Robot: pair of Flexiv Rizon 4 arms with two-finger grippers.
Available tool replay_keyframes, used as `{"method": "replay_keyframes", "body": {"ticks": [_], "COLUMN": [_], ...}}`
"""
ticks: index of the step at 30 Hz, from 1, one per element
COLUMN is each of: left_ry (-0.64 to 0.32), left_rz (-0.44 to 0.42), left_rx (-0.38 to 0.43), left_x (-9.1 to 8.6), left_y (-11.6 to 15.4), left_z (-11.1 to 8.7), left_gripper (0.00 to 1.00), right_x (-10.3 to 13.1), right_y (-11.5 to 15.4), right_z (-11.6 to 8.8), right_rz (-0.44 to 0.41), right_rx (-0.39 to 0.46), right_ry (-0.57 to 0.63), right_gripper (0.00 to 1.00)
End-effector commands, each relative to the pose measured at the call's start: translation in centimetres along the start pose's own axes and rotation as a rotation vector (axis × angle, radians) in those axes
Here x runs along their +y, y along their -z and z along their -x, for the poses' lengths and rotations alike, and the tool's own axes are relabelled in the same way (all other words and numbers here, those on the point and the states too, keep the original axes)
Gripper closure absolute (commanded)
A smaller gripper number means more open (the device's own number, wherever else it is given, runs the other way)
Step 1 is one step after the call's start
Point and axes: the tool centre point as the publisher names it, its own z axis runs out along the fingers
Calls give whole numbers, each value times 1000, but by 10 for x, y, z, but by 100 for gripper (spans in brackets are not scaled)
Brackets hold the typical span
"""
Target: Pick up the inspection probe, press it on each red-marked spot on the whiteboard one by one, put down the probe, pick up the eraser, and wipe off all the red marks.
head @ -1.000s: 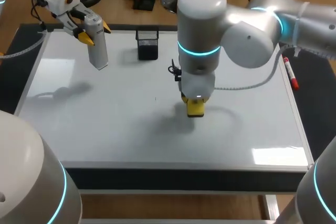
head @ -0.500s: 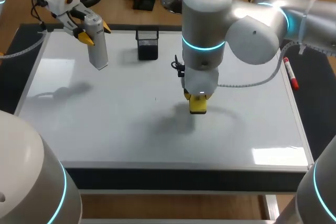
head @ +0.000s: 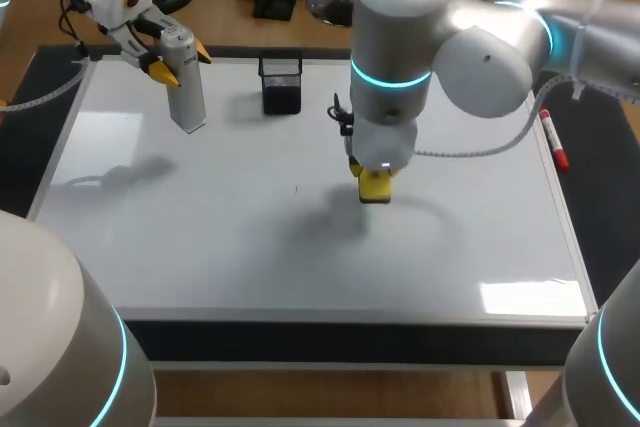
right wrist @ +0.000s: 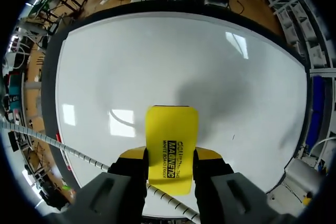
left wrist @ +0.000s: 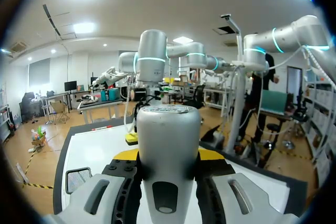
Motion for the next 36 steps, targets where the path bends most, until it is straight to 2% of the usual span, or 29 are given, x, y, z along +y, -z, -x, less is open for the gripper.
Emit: {"method": "replay_keyframes", "body": {"ticks": [1,8,17,24,31,36], "left_ry": [0,0,0,0,0,0], "left_rz": [-2,-2,-2,-2,-2,-2], "left_rx": [4,4,4,4,4,4], "left_x": [0,0,0,0,0,0], "left_y": [1,1,1,1,1,1], "left_z": [1,1,1,1,1,1], "left_gripper": [100,100,100,100,100,100], "right_x": [-30,-72,-123,-160,-186,-196], "right_y": [-6,-15,-28,-38,-46,-49], "right_z": [-10,-13,1,6,9,12], "right_rz": [22,30,57,58,58,58], "right_rx": [-29,-11,34,30,35,49], "right_ry": [-7,-8,16,1,-34,-34], "right_gripper": [100,100,100,100,100,100]}}
